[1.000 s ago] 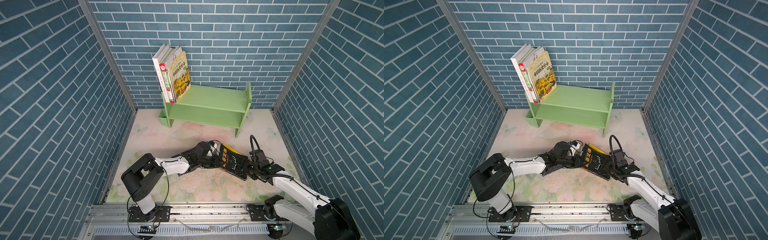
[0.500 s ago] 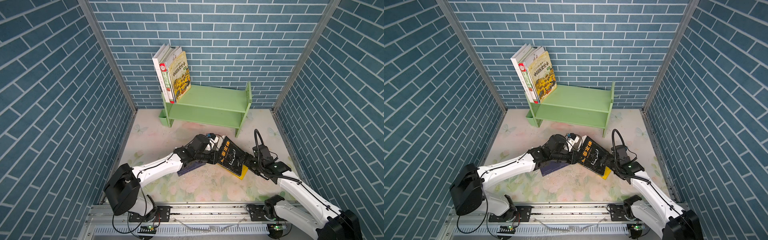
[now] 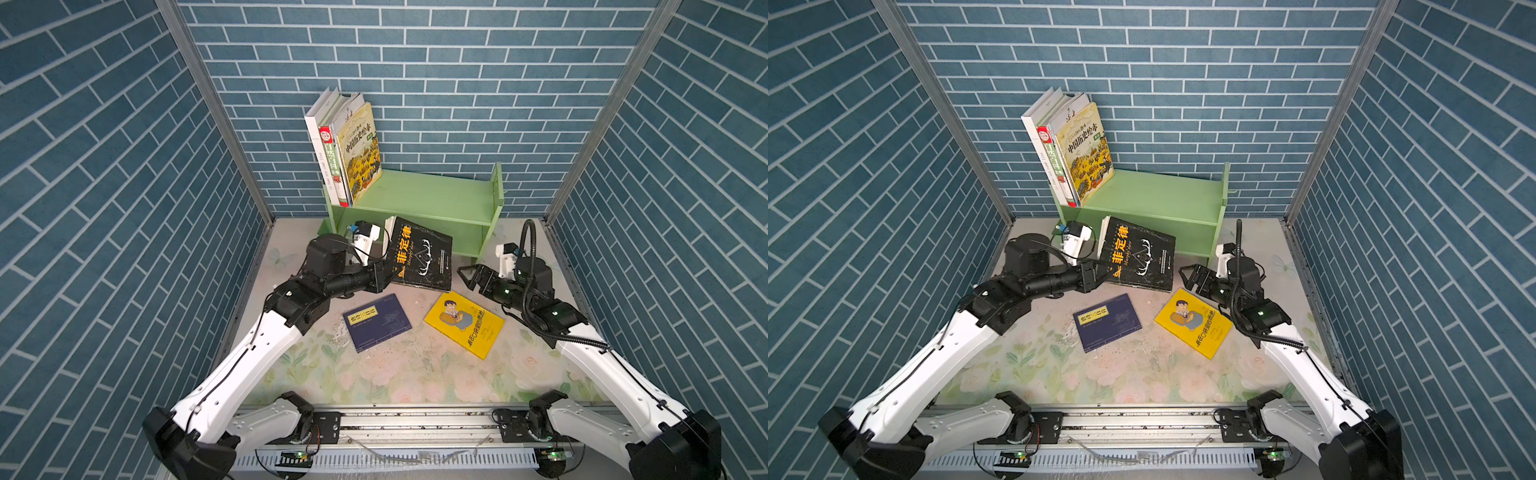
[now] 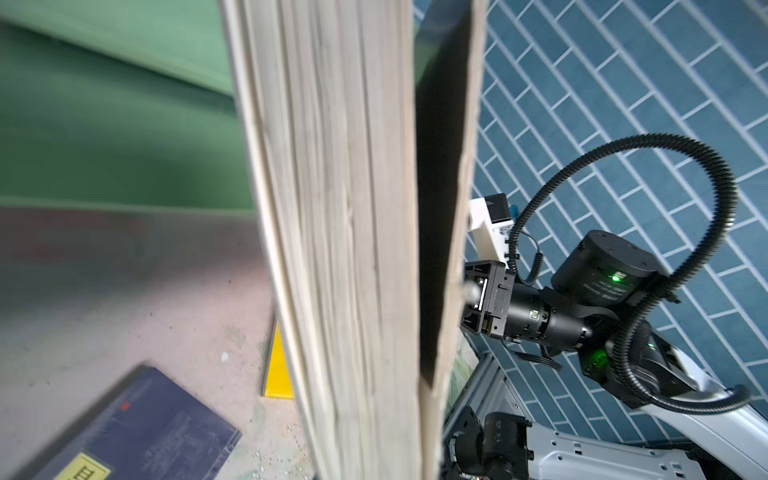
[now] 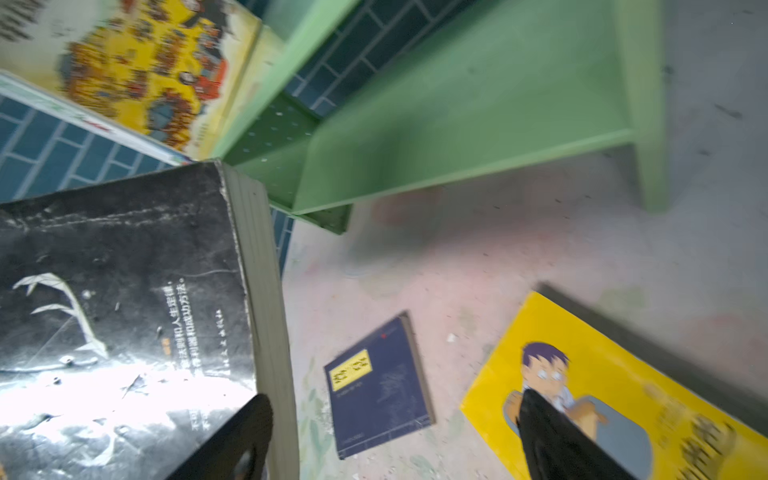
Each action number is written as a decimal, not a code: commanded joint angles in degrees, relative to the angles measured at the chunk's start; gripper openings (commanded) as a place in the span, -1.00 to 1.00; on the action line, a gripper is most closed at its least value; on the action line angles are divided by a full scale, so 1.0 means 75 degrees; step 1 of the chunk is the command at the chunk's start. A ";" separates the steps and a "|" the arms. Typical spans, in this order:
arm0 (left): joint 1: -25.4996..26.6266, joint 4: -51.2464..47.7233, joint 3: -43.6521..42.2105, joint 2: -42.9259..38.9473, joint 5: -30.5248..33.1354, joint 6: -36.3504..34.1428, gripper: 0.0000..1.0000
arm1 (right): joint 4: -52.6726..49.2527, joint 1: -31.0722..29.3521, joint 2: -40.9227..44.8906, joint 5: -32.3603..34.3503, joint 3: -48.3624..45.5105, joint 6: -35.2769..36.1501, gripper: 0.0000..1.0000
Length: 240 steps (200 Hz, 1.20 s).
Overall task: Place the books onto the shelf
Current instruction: 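Carry the black book toward the green shelf with both grippers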
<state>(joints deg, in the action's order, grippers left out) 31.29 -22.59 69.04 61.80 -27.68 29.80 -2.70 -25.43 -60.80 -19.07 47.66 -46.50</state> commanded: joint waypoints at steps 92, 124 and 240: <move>-0.0878 -0.0957 0.1780 -0.0071 0.0019 -0.1557 -0.74 | 0.3090 -0.0825 -0.1815 -0.1907 0.1184 -0.0401 0.84; -0.1137 -0.0697 0.1624 -0.0208 -0.0329 -0.1415 -0.74 | 0.3932 -0.0953 -0.2105 -0.2355 0.1145 -0.0817 0.84; -0.1892 0.0574 0.1216 -0.0185 -0.1912 -0.0067 -0.75 | 0.4654 -0.1215 -0.2034 -0.2719 0.0918 -0.0992 0.76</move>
<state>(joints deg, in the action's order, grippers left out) 17.74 -25.26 78.06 61.01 -38.44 27.53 29.23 -34.39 -77.45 -38.48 55.59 -52.31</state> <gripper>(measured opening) 0.176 0.891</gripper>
